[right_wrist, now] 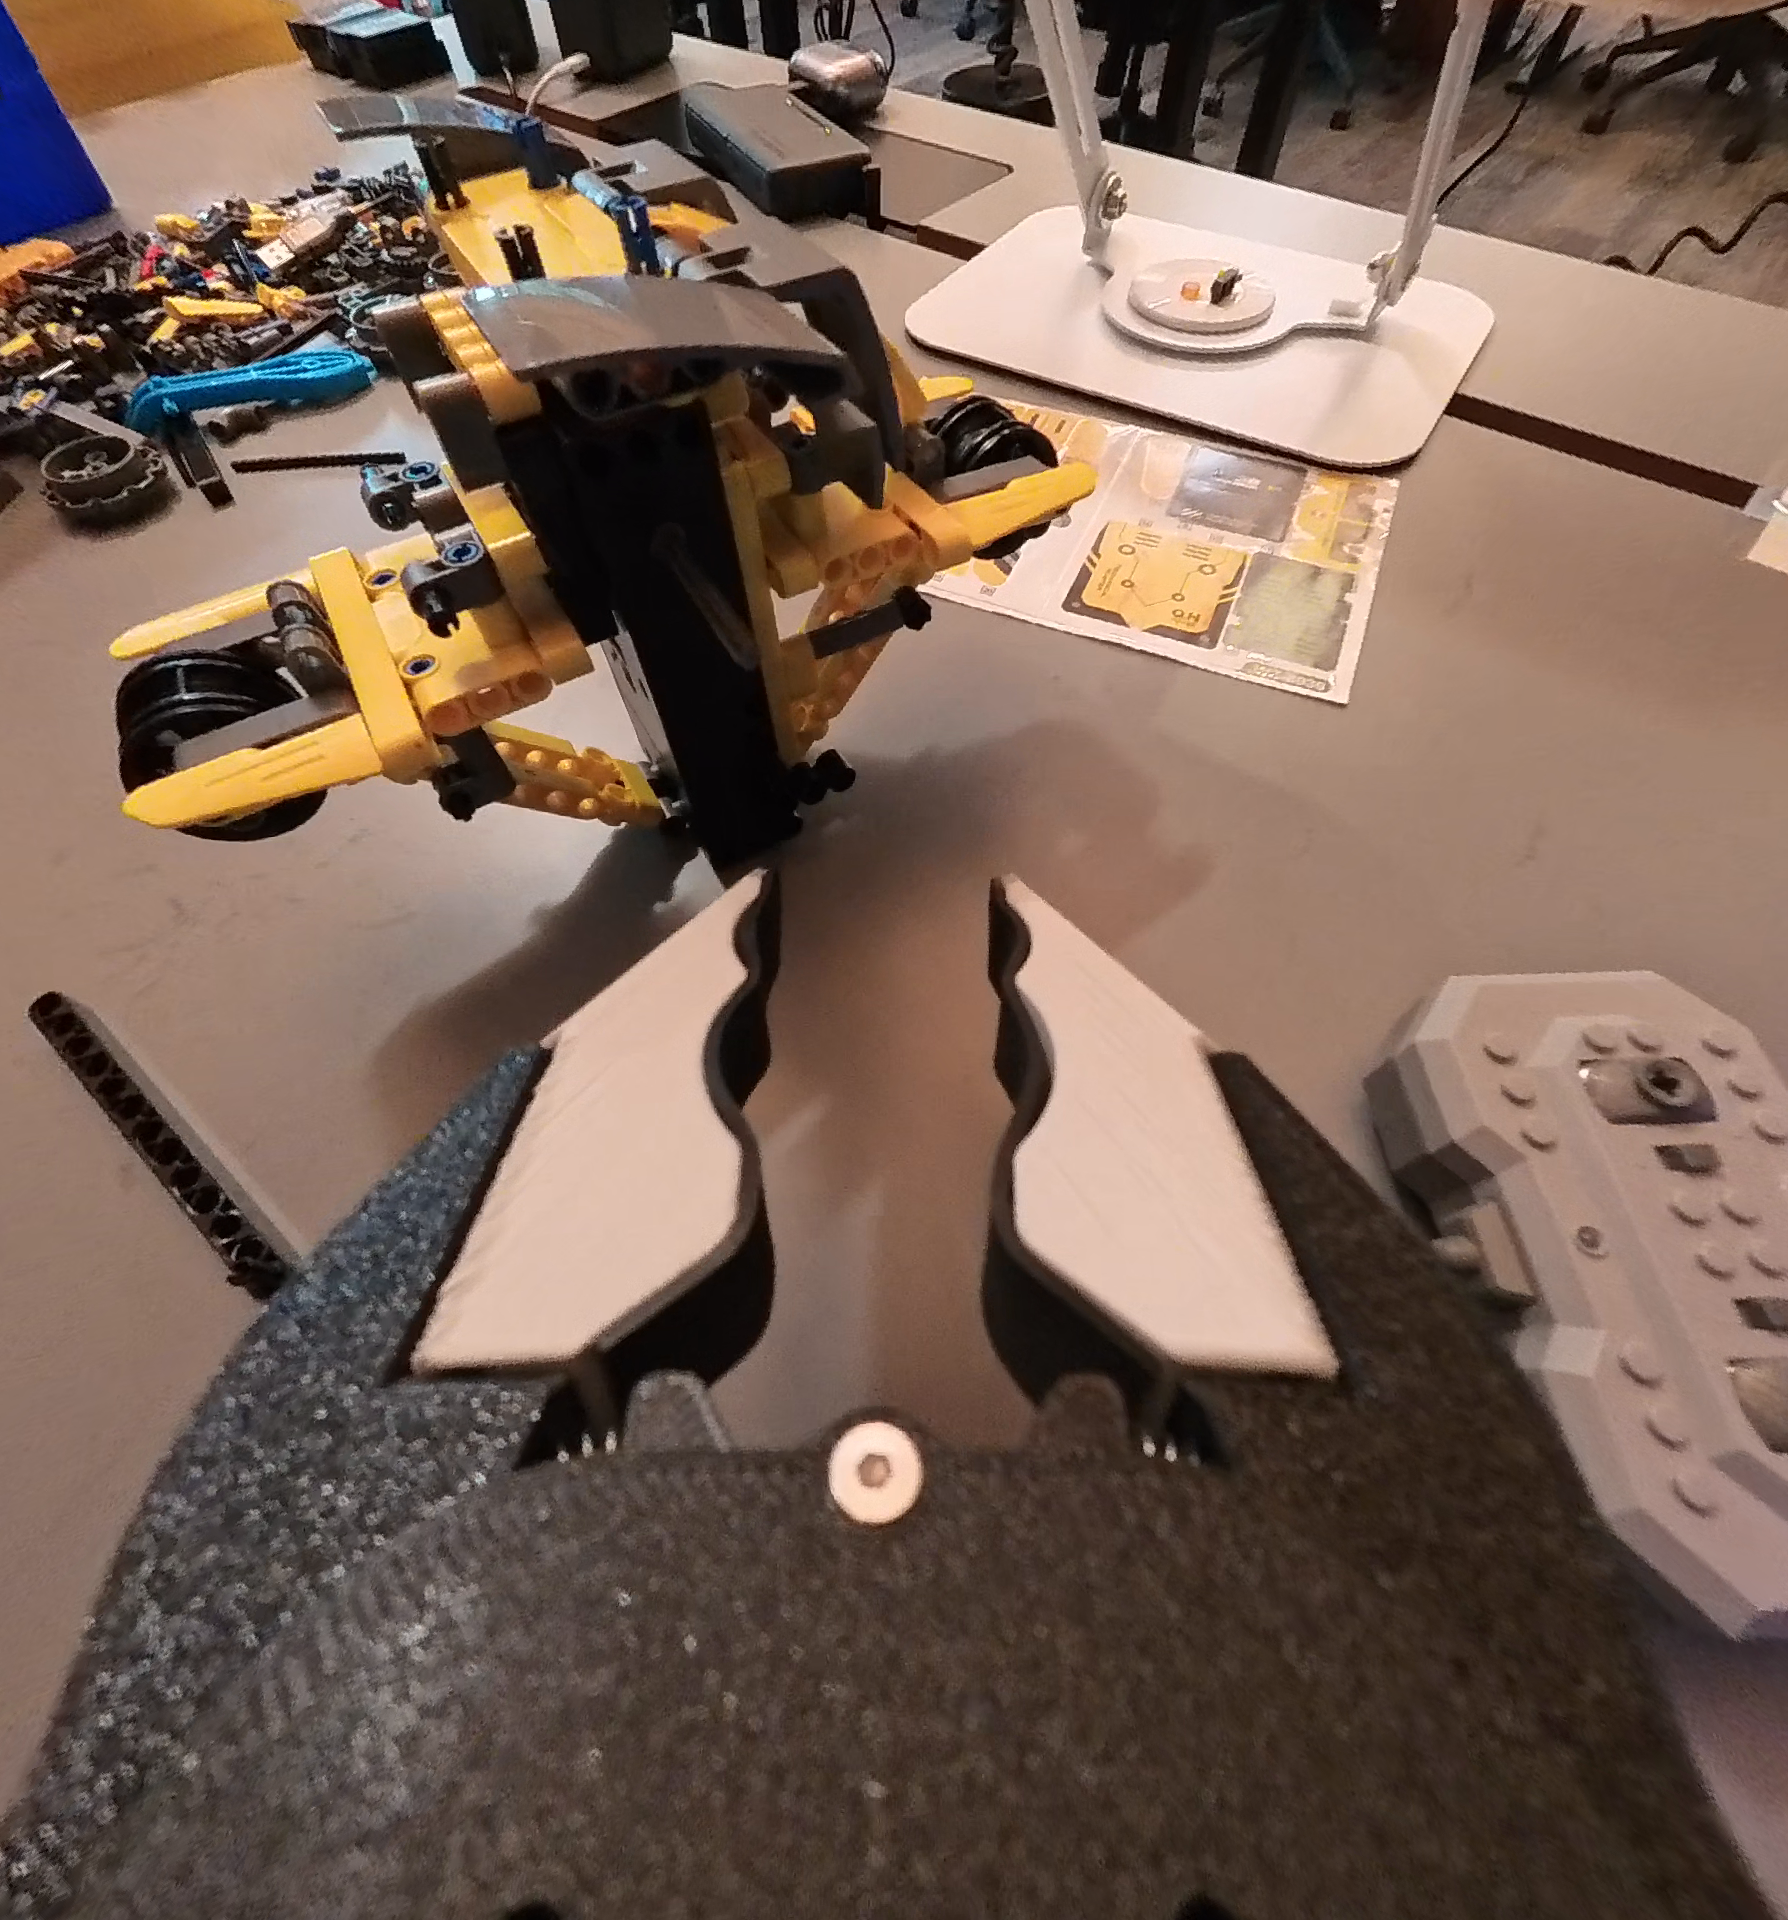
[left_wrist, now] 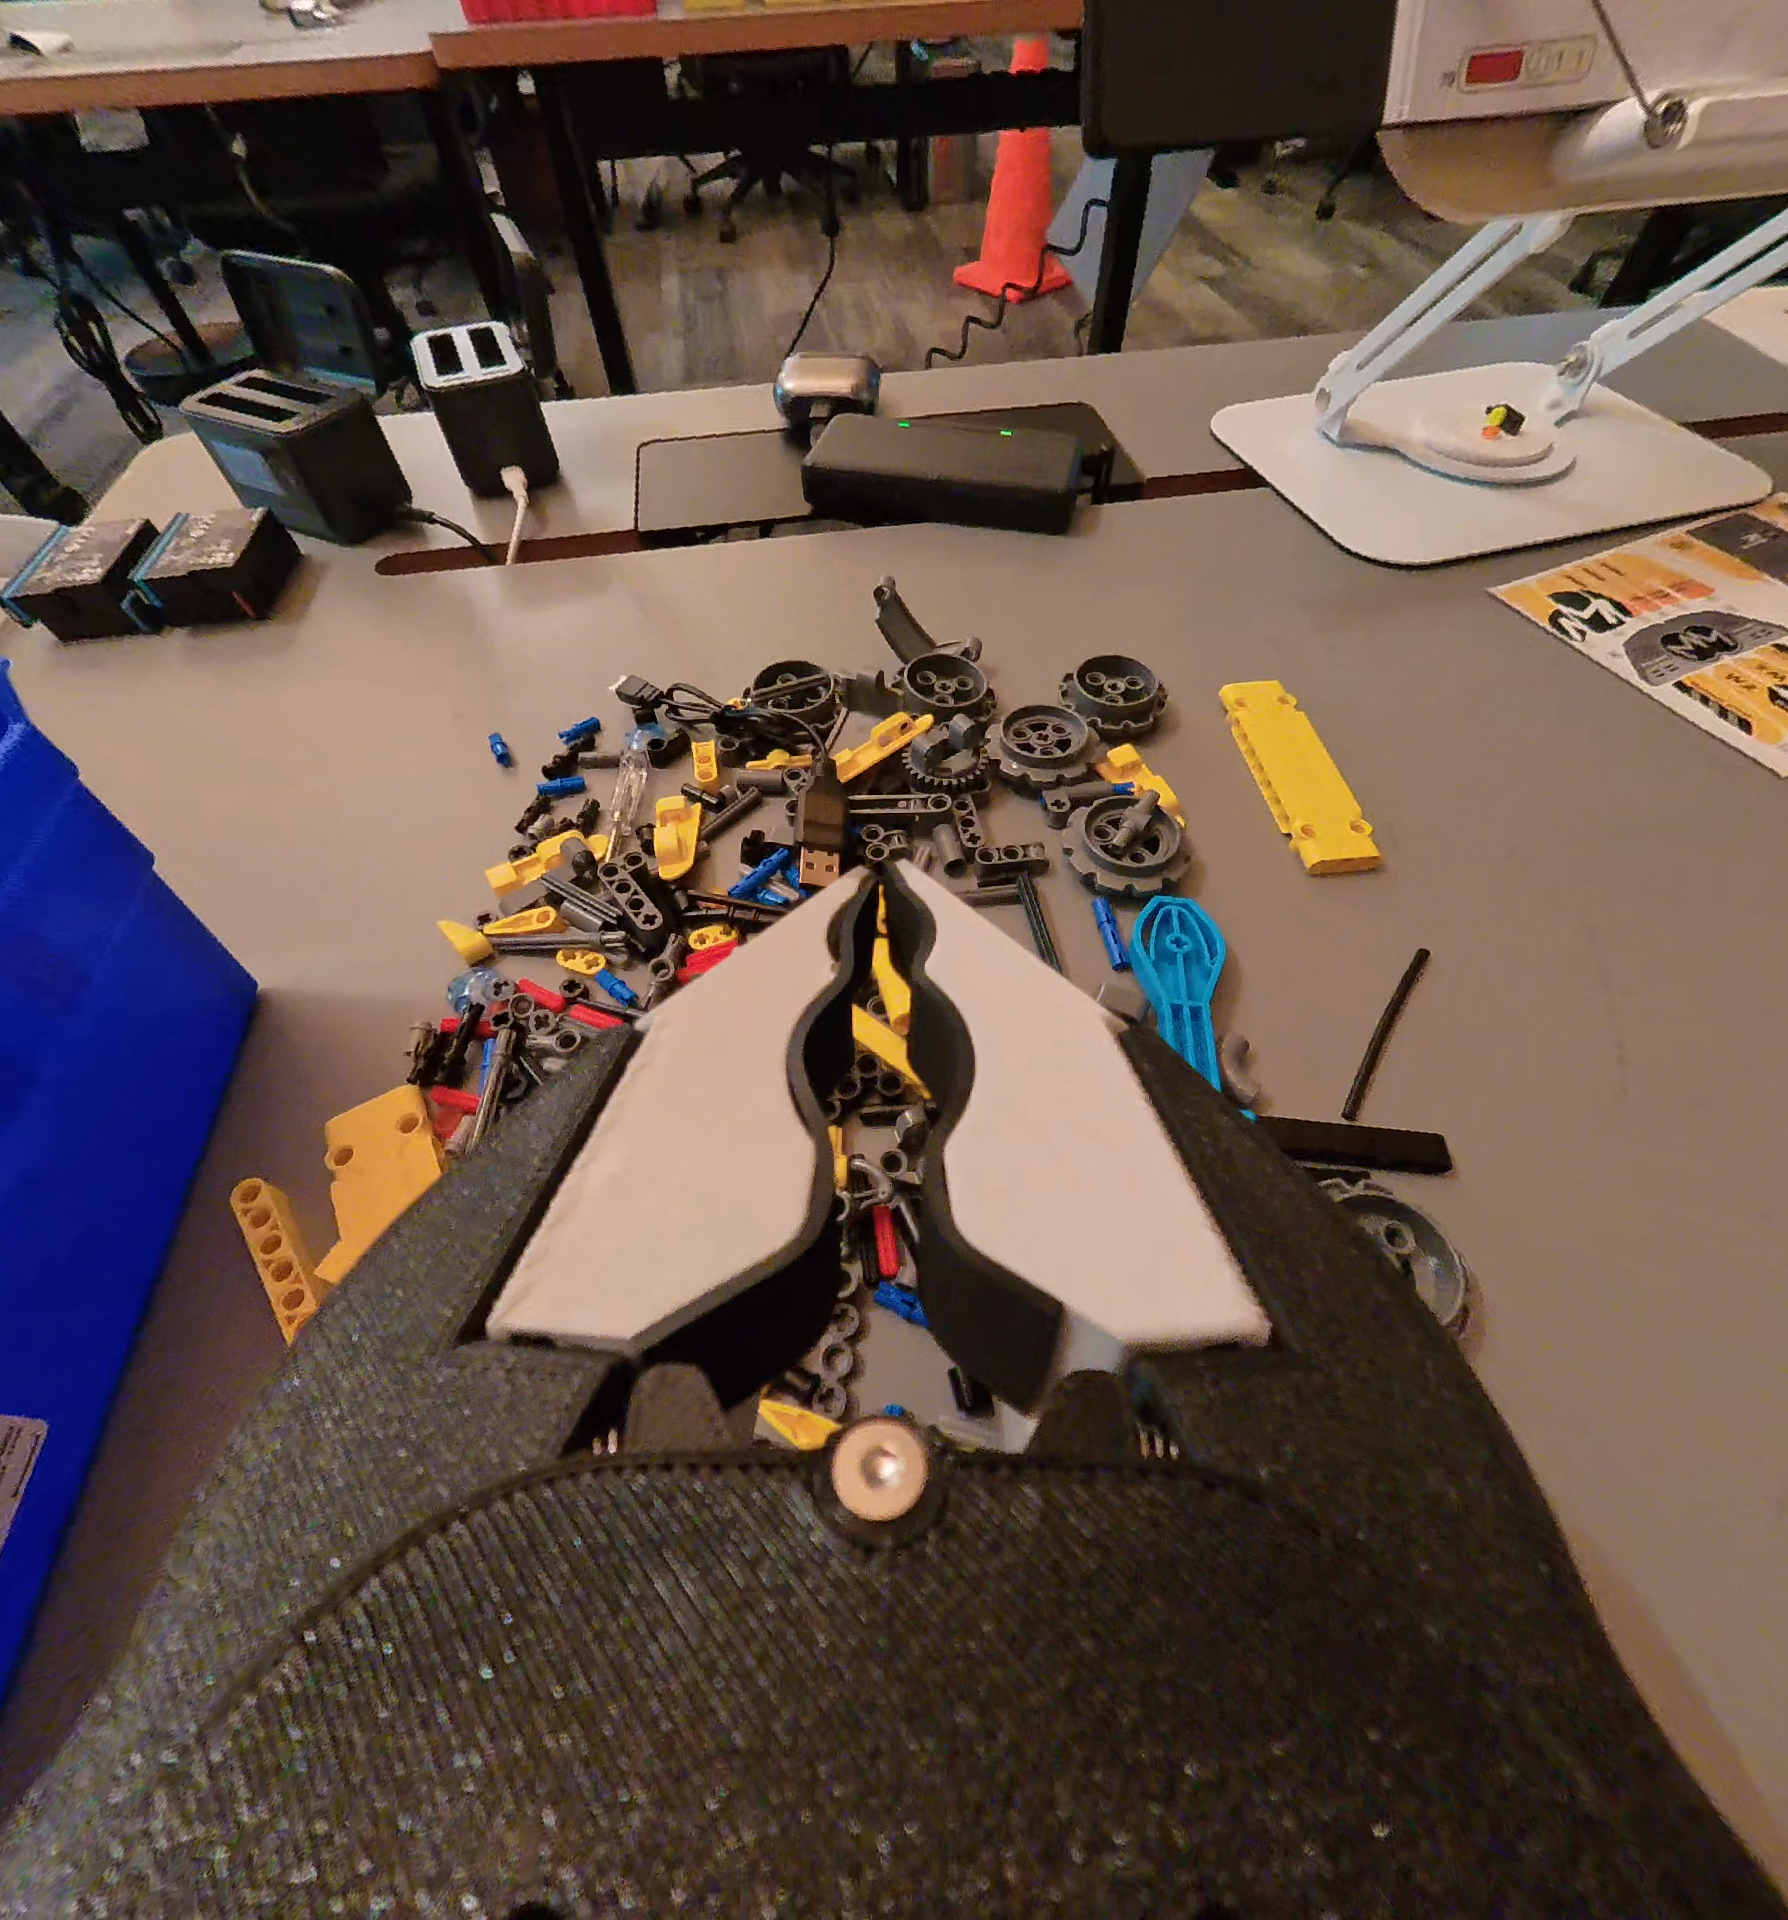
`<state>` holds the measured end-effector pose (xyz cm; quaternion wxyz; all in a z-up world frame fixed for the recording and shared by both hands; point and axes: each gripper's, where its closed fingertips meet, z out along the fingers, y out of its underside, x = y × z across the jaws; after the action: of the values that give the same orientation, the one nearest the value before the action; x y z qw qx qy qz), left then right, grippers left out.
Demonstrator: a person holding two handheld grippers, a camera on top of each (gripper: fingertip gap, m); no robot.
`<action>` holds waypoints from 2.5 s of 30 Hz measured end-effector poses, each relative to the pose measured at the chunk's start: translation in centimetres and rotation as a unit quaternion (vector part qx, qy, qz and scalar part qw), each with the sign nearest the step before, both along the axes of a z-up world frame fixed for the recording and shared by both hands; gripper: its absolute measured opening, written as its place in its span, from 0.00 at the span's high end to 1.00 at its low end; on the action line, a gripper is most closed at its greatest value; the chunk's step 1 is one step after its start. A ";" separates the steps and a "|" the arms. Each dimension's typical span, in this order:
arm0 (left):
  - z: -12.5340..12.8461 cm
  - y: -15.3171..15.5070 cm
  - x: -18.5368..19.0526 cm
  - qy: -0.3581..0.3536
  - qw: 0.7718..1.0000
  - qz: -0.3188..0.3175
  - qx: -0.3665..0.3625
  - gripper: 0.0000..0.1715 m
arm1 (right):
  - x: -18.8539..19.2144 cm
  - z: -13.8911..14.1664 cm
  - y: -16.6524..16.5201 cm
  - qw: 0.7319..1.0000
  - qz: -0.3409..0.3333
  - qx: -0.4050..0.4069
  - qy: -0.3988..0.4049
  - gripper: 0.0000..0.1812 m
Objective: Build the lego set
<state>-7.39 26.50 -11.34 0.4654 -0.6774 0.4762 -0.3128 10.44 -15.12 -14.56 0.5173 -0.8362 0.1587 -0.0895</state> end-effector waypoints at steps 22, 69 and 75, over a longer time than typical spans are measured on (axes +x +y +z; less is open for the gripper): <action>-0.4 -0.8 0.2 -0.003 0.999 -0.022 -0.024 0.99 | 0.0 0.0 -0.1 1.000 -0.003 -0.001 -0.004 0.77; 2.3 5.0 -3.2 -0.072 0.985 0.154 0.023 1.00 | 0.2 -0.5 0.0 1.000 -0.005 -0.016 0.001 0.76; 2.2 5.1 -3.2 -0.071 0.985 0.155 0.021 1.00 | 0.1 -0.5 0.1 1.000 -0.004 -0.018 0.001 0.76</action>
<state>-10.55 31.57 -9.18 0.5551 -0.7092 0.3376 -0.2736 10.57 -15.07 -15.09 0.5018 -0.8447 0.1613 -0.0935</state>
